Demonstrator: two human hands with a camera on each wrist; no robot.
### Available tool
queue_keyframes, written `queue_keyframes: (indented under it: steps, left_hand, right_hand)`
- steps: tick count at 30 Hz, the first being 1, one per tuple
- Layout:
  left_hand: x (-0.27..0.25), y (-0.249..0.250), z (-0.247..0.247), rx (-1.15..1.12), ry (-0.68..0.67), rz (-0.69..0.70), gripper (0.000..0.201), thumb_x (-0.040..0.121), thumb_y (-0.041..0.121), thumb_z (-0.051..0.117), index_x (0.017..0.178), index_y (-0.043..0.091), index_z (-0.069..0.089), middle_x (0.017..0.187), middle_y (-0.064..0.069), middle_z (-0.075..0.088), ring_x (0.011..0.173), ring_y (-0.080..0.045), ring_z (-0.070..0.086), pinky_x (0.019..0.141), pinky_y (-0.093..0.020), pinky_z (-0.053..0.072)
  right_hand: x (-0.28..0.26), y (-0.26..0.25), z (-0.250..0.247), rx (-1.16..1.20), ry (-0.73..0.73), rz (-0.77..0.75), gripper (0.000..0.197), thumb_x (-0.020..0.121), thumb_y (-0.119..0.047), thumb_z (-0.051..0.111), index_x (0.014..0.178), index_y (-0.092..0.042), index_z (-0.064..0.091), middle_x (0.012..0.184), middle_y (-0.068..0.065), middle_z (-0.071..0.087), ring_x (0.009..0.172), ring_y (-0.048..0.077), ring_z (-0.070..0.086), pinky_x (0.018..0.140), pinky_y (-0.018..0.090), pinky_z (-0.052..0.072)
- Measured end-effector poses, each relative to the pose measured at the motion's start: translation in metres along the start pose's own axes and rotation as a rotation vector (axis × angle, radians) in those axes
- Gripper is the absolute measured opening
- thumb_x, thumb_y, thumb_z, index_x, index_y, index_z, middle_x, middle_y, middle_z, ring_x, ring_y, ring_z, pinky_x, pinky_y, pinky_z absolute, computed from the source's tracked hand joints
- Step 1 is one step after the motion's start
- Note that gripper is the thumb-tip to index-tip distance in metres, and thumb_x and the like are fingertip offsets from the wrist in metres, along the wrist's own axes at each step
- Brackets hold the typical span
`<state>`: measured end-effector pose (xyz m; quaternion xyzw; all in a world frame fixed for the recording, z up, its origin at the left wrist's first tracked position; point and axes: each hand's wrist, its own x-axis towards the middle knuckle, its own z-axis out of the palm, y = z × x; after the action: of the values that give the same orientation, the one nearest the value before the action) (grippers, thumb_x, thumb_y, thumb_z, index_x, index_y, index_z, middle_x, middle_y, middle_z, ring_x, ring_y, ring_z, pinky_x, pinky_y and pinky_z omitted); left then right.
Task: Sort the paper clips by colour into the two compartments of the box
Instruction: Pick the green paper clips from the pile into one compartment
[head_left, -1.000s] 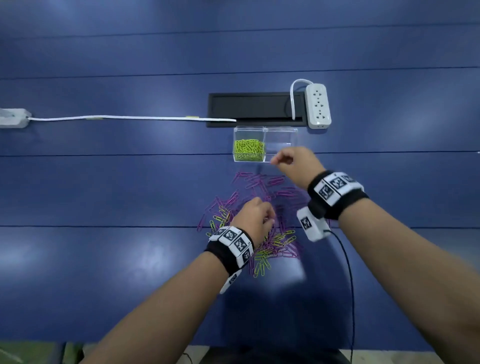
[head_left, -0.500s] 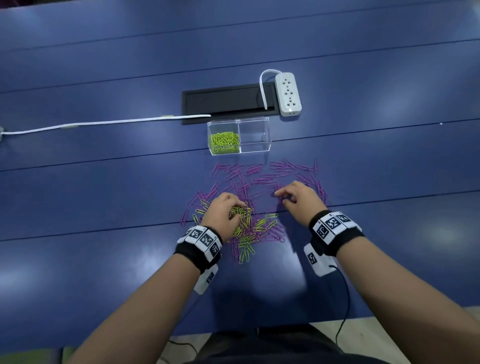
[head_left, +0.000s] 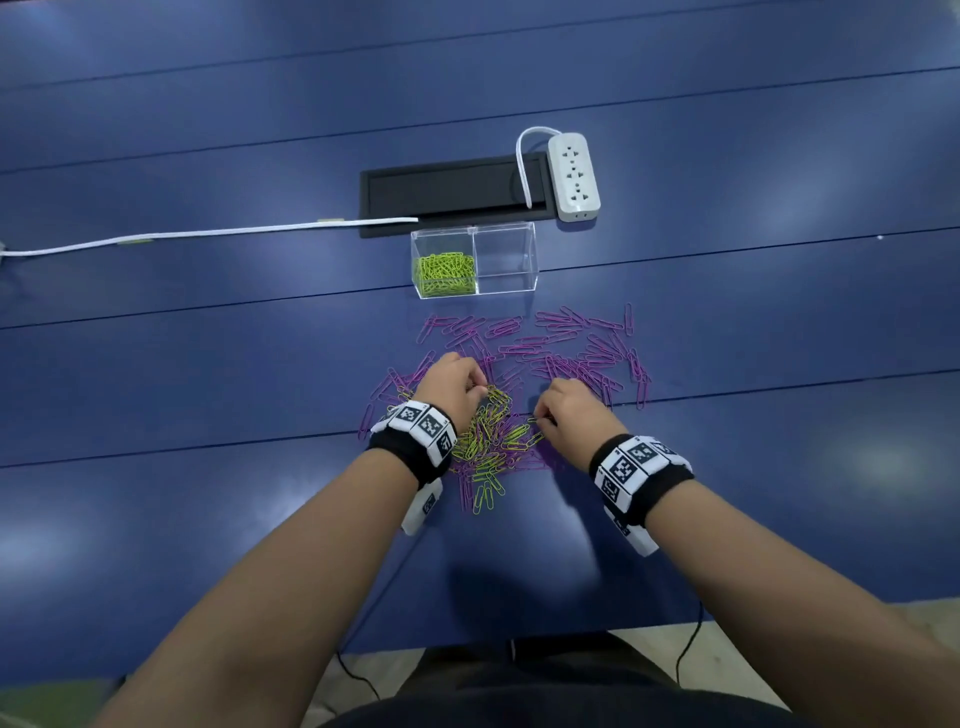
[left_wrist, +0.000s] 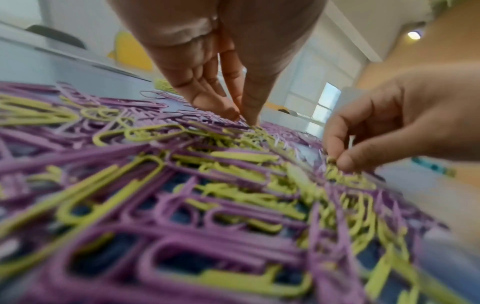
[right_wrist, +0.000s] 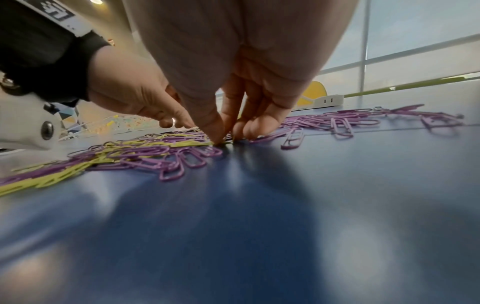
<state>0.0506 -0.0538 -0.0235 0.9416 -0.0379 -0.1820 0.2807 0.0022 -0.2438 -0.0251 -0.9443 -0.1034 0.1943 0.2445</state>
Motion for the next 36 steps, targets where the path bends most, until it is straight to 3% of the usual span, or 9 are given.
queue_keyframes:
  steps: [4, 7, 10, 13, 15, 18, 24, 28, 36]
  left_hand:
    - [-0.004, -0.001, -0.005, -0.189, 0.130, -0.107, 0.003, 0.086, 0.014, 0.065, 0.084, 0.016, 0.064, 0.078, 0.003, 0.061, 0.067, -0.009, 0.053, 0.072, -0.024, 0.049]
    - [-0.013, -0.010, -0.007, -0.198, 0.209, -0.155, 0.004, 0.087, 0.013, 0.062, 0.086, 0.016, 0.065, 0.084, 0.002, 0.063, 0.072, -0.010, 0.055, 0.073, -0.023, 0.049]
    - [-0.021, -0.018, -0.001, -0.108, 0.166, -0.125, 0.004, 0.087, 0.015, 0.062, 0.086, 0.018, 0.064, 0.088, 0.002, 0.061, 0.073, -0.008, 0.055, 0.076, -0.025, 0.051]
    - [-0.024, -0.019, 0.007, -0.044, 0.100, -0.050, 0.006, 0.088, 0.019, 0.063, 0.092, 0.015, 0.064, 0.096, 0.001, 0.055, 0.086, -0.014, 0.056, 0.086, -0.031, 0.050]
    - [-0.023, -0.018, 0.009, 0.003, 0.085, -0.019, 0.014, 0.088, 0.020, 0.063, 0.100, 0.013, 0.065, 0.103, -0.002, 0.054, 0.097, -0.019, 0.055, 0.094, -0.033, 0.047]
    - [-0.021, -0.018, 0.010, 0.059, 0.069, -0.002, 0.023, 0.088, 0.021, 0.063, 0.109, 0.012, 0.063, 0.110, -0.005, 0.053, 0.108, -0.021, 0.050, 0.100, -0.036, 0.041]
    - [-0.017, -0.017, 0.005, 0.105, 0.045, 0.008, 0.018, 0.087, 0.026, 0.063, 0.101, 0.015, 0.062, 0.106, -0.004, 0.054, 0.105, -0.021, 0.050, 0.095, -0.037, 0.044]
    - [-0.012, -0.011, 0.002, 0.151, 0.023, 0.045, 0.020, 0.089, 0.026, 0.060, 0.106, 0.016, 0.059, 0.109, -0.005, 0.052, 0.106, -0.023, 0.049, 0.091, -0.039, 0.045]
    - [-0.009, -0.006, -0.001, 0.259, -0.003, 0.086, 0.016, 0.095, 0.022, 0.048, 0.104, 0.011, 0.056, 0.109, -0.007, 0.051, 0.103, -0.025, 0.049, 0.087, -0.040, 0.048]
  right_hand:
    - [-0.001, 0.006, -0.002, 0.121, 0.065, 0.101, 0.009, 0.089, -0.006, 0.049, 0.090, -0.007, 0.058, 0.094, 0.008, 0.058, 0.091, 0.026, 0.052, 0.083, 0.030, 0.041]
    - [-0.002, 0.009, -0.010, 0.339, 0.142, 0.224, 0.018, 0.091, -0.005, 0.047, 0.100, -0.015, 0.058, 0.086, -0.005, 0.055, 0.076, 0.013, 0.051, 0.073, 0.024, 0.042]
    - [0.003, 0.007, -0.014, 0.646, 0.160, 0.339, 0.027, 0.091, -0.004, 0.038, 0.085, -0.021, 0.059, 0.070, -0.008, 0.053, 0.058, 0.013, 0.046, 0.056, 0.023, 0.039]
    - [0.012, -0.005, -0.020, 0.898, 0.101, 0.389, 0.024, 0.091, -0.006, 0.040, 0.077, -0.013, 0.058, 0.067, 0.000, 0.051, 0.059, 0.015, 0.048, 0.056, 0.026, 0.044]
    - [0.022, -0.016, -0.021, 0.860, 0.071, 0.347, 0.014, 0.089, -0.011, 0.050, 0.079, -0.011, 0.058, 0.068, 0.000, 0.053, 0.061, 0.015, 0.051, 0.058, 0.026, 0.046]
    - [0.038, -0.029, -0.015, 0.545, 0.063, 0.235, 0.007, 0.082, -0.021, 0.065, 0.085, -0.016, 0.062, 0.071, -0.006, 0.055, 0.064, 0.010, 0.050, 0.062, 0.025, 0.043]
    - [0.056, -0.041, 0.002, 0.143, -0.014, 0.063, 0.014, 0.085, -0.021, 0.063, 0.096, -0.013, 0.058, 0.092, -0.001, 0.044, 0.088, 0.019, 0.048, 0.081, 0.030, 0.040]
    - [0.057, -0.037, 0.002, 0.176, 0.031, 0.116, 0.007, 0.087, -0.020, 0.061, 0.087, -0.014, 0.058, 0.090, 0.000, 0.049, 0.084, 0.017, 0.047, 0.083, 0.033, 0.043]
    - [0.048, -0.016, -0.018, 0.574, 0.096, 0.290, 0.009, 0.083, -0.022, 0.069, 0.078, -0.016, 0.065, 0.073, -0.002, 0.063, 0.063, 0.009, 0.052, 0.063, 0.022, 0.042]
